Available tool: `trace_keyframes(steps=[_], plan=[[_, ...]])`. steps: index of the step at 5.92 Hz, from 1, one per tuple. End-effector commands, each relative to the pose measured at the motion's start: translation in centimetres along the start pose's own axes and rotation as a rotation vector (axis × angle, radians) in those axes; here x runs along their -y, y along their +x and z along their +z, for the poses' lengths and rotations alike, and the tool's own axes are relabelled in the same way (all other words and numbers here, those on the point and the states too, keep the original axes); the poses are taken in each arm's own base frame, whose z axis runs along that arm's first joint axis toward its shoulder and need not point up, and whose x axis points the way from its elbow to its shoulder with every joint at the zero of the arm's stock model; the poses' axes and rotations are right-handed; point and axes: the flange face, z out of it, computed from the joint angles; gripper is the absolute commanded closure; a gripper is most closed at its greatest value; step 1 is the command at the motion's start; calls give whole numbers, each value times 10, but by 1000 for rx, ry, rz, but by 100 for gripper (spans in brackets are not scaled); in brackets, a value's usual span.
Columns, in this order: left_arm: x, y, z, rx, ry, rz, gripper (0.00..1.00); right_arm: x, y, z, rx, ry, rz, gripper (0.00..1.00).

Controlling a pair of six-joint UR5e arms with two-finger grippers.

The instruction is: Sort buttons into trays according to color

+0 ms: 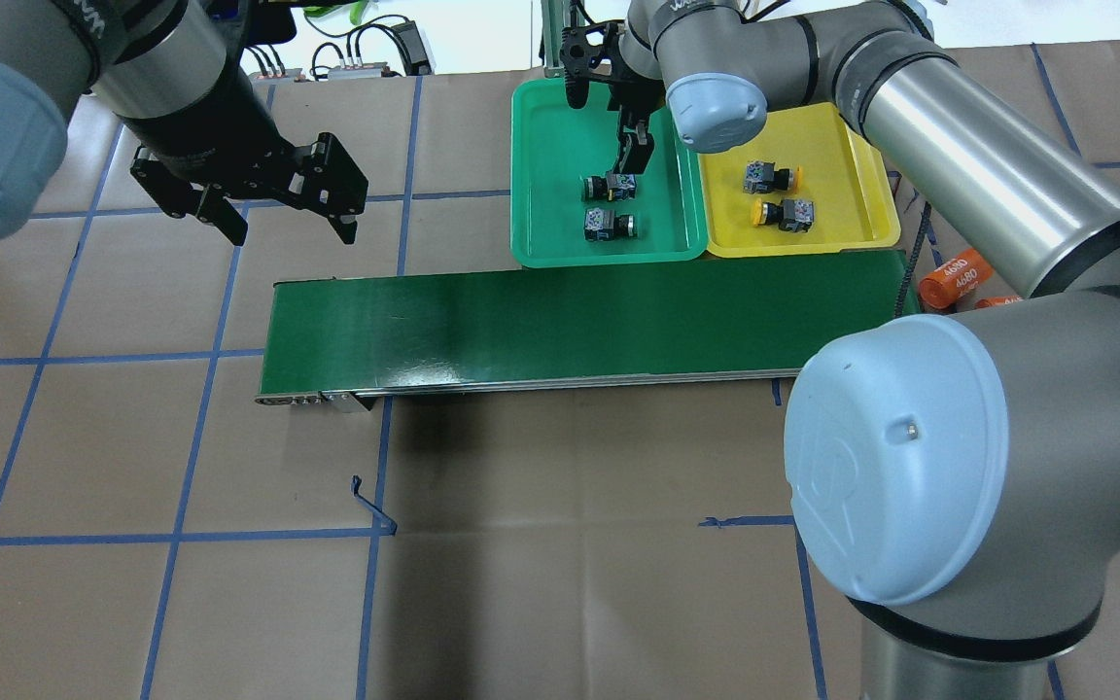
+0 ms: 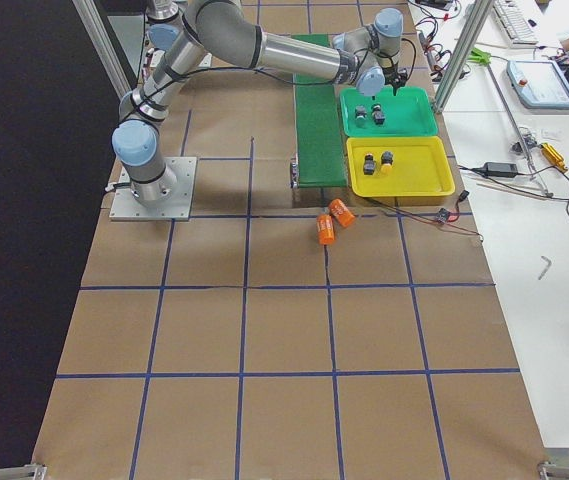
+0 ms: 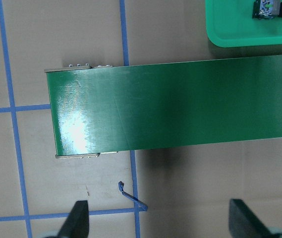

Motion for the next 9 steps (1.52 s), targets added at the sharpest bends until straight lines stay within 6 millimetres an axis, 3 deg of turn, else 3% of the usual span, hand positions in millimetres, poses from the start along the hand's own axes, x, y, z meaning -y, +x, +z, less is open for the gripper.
trace_keyframes(steps=[1, 3, 5, 6, 7, 8, 9], plan=[[0, 0, 0, 0, 0, 0, 1, -14, -21, -74, 78, -99, 114, 0], [0, 0, 0, 0, 0, 0, 1, -26, -55, -147, 161, -172, 624, 0], [0, 0, 0, 0, 0, 0, 1, -78, -94, -216, 285, -289, 1090, 0], [-1, 0, -1, 2, 2, 0, 1, -89, -108, -234, 313, -326, 1191, 0], [-1, 0, -1, 2, 2, 0, 1, -86, -111, -246, 296, -320, 1216, 0], [-1, 0, -1, 0, 2, 0, 1, -80, -126, -280, 243, -306, 1313, 0], [-2, 1, -2, 3, 5, 2, 1, -80, -137, -282, 221, -342, 1452, 0]])
